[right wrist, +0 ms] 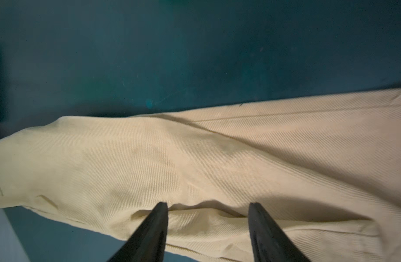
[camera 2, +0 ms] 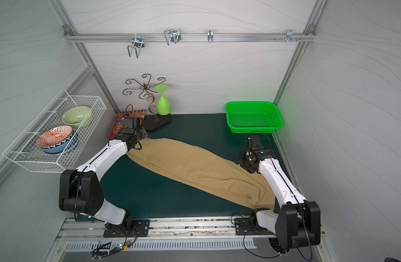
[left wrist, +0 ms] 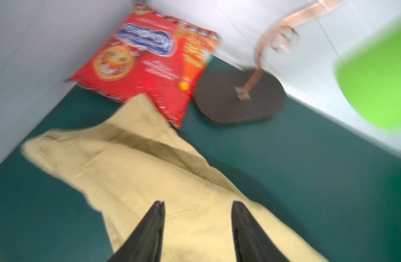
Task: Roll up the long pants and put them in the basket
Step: Fold the long pant at the center of the board.
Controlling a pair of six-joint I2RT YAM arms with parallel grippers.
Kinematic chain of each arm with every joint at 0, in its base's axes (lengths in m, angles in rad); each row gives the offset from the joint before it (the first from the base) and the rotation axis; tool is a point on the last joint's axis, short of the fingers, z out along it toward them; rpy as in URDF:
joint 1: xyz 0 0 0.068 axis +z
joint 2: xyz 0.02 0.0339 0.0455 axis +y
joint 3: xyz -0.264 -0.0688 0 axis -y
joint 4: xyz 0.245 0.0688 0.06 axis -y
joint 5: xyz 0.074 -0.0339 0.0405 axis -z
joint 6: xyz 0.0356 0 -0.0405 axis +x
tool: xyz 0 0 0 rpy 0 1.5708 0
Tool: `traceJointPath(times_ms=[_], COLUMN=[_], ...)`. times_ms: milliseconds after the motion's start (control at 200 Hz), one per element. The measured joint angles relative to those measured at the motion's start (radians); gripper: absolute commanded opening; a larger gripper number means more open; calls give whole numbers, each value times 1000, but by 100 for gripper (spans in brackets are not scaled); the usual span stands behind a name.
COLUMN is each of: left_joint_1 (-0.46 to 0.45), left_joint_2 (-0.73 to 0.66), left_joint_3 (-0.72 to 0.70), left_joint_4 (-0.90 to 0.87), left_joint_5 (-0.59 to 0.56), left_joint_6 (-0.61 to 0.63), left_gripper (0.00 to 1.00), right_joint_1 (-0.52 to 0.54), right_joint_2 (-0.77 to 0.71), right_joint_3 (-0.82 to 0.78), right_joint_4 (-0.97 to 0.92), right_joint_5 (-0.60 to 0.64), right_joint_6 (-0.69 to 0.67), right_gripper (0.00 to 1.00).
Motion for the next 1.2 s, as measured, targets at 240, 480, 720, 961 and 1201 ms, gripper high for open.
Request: traceJointPath(times_ms=[240, 480, 720, 961, 1201], left_joint_1=[112, 211, 295, 354, 319], left_joint_2=[182, 200, 127, 14, -113], left_joint_3=[2, -67, -265, -390, -369], left_joint_4=[-75, -86, -5, 38, 34], left_joint_5=[80, 155, 256, 316, 340], left_joint_6=[-4, -43, -130, -175, -140], left_gripper=[30, 30, 30, 36, 37], right_joint_1=[141, 167, 165, 161, 111], right_joint_2=[169, 354, 491, 583, 574], right_joint_3=[-8, 11, 134, 246, 285], right_joint_4=[2, 29, 43, 29, 74], right_joint_5=[46, 141, 196, 200, 175], right_joint_6=[-12, 10, 14, 8, -40], right_gripper=[36, 29, 29, 29, 34])
